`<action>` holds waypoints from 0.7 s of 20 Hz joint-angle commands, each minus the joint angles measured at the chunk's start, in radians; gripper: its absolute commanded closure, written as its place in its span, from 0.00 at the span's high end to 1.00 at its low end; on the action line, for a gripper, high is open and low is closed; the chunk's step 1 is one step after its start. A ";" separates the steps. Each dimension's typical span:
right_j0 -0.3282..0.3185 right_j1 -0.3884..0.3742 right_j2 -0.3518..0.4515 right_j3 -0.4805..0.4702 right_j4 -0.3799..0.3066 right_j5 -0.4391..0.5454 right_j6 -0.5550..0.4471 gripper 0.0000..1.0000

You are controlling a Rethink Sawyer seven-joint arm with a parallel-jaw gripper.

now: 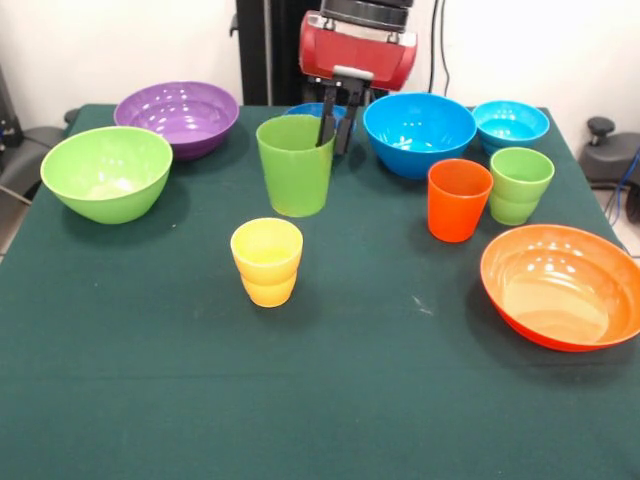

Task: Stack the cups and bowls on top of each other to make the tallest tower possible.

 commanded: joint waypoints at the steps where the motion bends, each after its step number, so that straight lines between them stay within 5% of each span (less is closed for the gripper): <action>1: -0.139 -0.028 0.183 0.031 0.053 0.333 -0.092 0.00; 2: -0.154 -0.017 0.196 0.025 0.086 0.406 -0.084 0.00; 14: -0.193 -0.017 0.251 0.035 0.049 0.417 -0.074 0.00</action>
